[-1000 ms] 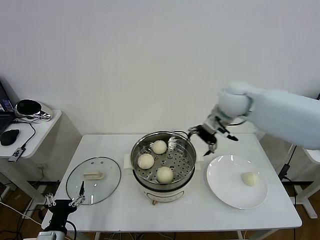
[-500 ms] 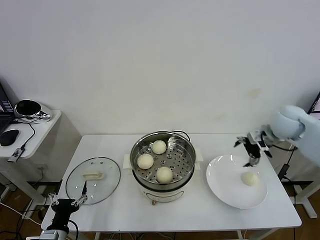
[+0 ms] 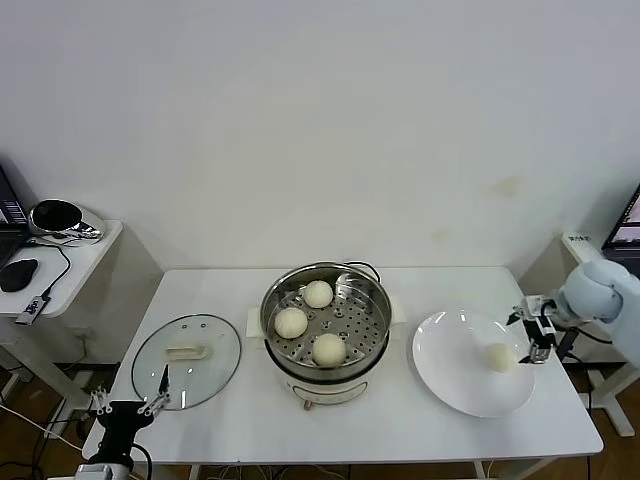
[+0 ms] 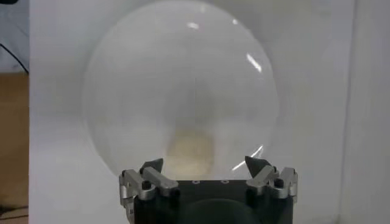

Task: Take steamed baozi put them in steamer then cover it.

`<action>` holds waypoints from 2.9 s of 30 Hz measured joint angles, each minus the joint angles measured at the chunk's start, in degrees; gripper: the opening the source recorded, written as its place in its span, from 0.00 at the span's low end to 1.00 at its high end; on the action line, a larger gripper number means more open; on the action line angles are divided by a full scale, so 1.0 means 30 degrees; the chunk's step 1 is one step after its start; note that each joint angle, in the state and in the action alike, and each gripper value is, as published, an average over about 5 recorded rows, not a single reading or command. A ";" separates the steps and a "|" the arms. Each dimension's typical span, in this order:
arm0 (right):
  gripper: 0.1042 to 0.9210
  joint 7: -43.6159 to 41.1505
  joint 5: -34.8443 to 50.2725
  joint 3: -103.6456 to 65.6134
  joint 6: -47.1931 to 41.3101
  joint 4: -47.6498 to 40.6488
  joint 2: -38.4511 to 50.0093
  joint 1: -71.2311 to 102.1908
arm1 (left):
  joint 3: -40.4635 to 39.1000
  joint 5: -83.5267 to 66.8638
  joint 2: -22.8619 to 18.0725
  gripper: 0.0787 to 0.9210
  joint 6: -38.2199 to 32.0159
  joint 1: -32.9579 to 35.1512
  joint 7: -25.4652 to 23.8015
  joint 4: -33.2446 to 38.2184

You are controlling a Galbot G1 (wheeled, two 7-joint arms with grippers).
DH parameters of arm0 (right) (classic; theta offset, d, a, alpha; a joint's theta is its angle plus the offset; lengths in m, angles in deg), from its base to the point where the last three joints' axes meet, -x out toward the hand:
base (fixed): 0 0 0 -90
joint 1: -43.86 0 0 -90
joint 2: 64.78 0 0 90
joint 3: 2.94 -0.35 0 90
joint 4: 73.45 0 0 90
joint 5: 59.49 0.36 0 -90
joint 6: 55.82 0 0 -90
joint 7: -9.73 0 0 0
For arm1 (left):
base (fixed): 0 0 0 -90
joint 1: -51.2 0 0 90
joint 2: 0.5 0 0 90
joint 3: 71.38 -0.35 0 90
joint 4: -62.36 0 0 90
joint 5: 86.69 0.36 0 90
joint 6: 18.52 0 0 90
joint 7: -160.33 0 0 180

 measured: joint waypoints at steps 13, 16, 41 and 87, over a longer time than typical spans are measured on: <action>0.88 0.0065 -0.1220 -0.0793 0.0070 -0.2336 -0.2095 0.1039 | 0.0123 0.0001 -0.0161 0.88 -0.0009 0.0035 0.0002 -0.0062; 0.88 0.0073 -0.1455 -0.0896 0.0059 -0.2667 -0.2407 0.1165 | 0.0132 0.0001 -0.0169 0.88 -0.0019 0.0037 0.0004 -0.0105; 0.64 -0.0198 -0.0664 0.0486 -0.0738 -0.1498 -0.1718 -0.0588 | 0.0118 -0.0022 -0.0205 0.88 -0.0038 -0.0057 0.0025 -0.0027; 0.66 0.5598 1.4322 1.3517 -1.0158 0.2413 -1.0583 -1.2805 | 0.0174 -0.0145 -0.0313 0.88 0.0086 -0.0146 0.0040 0.0334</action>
